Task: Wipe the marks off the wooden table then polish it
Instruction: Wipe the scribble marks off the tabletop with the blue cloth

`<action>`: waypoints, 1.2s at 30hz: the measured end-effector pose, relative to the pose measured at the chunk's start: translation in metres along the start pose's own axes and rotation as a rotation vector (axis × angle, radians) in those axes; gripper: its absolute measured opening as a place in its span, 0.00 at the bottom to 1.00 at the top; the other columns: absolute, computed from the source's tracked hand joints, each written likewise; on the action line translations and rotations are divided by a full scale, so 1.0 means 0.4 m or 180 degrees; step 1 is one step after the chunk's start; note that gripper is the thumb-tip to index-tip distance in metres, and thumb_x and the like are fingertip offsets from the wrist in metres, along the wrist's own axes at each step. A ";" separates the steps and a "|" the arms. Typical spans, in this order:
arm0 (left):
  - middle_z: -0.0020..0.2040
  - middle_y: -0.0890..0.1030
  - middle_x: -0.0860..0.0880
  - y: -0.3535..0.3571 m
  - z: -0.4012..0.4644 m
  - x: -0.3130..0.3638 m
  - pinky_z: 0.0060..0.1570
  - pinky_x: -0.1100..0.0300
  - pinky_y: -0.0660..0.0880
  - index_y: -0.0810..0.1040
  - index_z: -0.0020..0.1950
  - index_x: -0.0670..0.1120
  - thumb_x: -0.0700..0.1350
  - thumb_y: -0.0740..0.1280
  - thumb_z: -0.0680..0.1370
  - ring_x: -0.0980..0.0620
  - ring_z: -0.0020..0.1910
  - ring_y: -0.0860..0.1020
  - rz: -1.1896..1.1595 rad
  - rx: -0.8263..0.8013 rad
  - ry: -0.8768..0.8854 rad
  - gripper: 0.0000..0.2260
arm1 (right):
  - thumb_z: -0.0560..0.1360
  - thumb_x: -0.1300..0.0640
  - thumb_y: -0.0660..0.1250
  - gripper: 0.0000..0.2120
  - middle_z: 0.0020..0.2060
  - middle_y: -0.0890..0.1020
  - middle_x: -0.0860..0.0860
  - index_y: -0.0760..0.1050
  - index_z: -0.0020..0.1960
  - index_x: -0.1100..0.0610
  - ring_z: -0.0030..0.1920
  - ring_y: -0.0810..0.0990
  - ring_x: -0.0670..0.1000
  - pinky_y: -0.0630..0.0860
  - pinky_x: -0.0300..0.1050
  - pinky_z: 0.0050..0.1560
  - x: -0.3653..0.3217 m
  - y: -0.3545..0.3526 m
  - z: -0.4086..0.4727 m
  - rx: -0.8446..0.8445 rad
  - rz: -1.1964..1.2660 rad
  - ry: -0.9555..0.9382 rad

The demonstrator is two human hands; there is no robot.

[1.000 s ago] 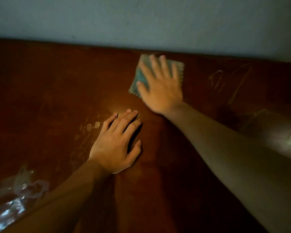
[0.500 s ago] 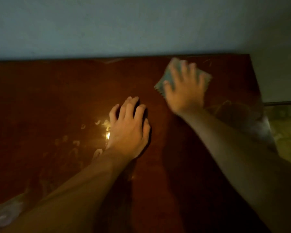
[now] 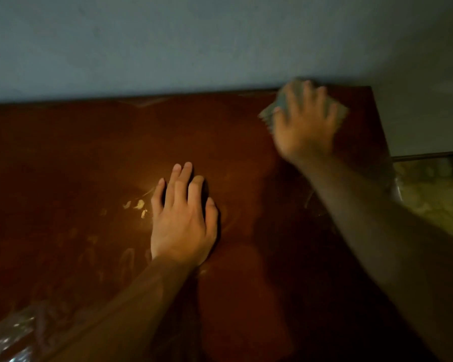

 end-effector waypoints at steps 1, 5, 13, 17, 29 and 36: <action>0.77 0.66 0.42 -0.001 -0.001 0.001 0.77 0.46 0.50 0.68 0.70 0.44 0.53 0.53 0.82 0.46 0.79 0.57 0.0008 0.0014 0.0002 0.21 | 0.84 0.41 0.43 0.30 0.83 0.53 0.55 0.52 0.83 0.49 0.82 0.50 0.60 0.45 0.61 0.80 -0.085 0.010 -0.032 0.0021 -0.0027 -0.0250; 0.77 0.65 0.42 -0.001 -0.003 0.000 0.76 0.47 0.49 0.68 0.70 0.45 0.53 0.53 0.82 0.46 0.79 0.57 0.0045 0.0005 -0.0026 0.21 | 0.82 0.39 0.43 0.30 0.82 0.56 0.54 0.54 0.83 0.48 0.82 0.51 0.59 0.46 0.63 0.80 -0.316 0.043 -0.113 -0.0273 0.0158 -0.1381; 0.76 0.66 0.42 -0.003 0.000 0.002 0.76 0.45 0.50 0.68 0.69 0.44 0.53 0.53 0.82 0.45 0.79 0.58 0.0026 0.0045 -0.0024 0.20 | 0.85 0.43 0.47 0.28 0.81 0.59 0.57 0.57 0.83 0.51 0.81 0.55 0.61 0.52 0.62 0.79 0.015 0.000 -0.016 0.0152 -0.0072 -0.0400; 0.76 0.66 0.41 -0.008 0.001 0.005 0.76 0.43 0.54 0.69 0.70 0.44 0.53 0.54 0.82 0.44 0.79 0.59 0.0183 0.0045 -0.0025 0.21 | 0.84 0.42 0.45 0.29 0.82 0.56 0.55 0.54 0.83 0.48 0.82 0.52 0.59 0.47 0.60 0.80 -0.153 0.020 -0.040 0.0002 -0.0068 -0.0614; 0.71 0.71 0.43 0.000 0.003 0.001 0.76 0.45 0.50 0.68 0.71 0.46 0.54 0.59 0.80 0.44 0.75 0.61 0.0179 -0.0197 0.0019 0.22 | 0.86 0.41 0.45 0.27 0.83 0.46 0.49 0.47 0.83 0.45 0.83 0.42 0.54 0.38 0.58 0.80 -0.747 0.085 -0.107 -0.0757 0.0055 -0.2823; 0.74 0.69 0.42 -0.002 0.006 0.000 0.76 0.43 0.53 0.68 0.72 0.45 0.55 0.54 0.80 0.42 0.78 0.61 0.0150 -0.0100 0.0071 0.24 | 0.85 0.41 0.44 0.28 0.83 0.50 0.52 0.47 0.83 0.48 0.83 0.47 0.55 0.44 0.61 0.81 -0.608 0.074 -0.066 -0.0540 -0.0236 -0.2468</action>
Point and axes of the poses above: each hand's wrist, its own z-axis towards the middle knuckle, its own y-axis out of the palm, x = y × z, the point moved 10 cm from there along z, towards the middle knuckle
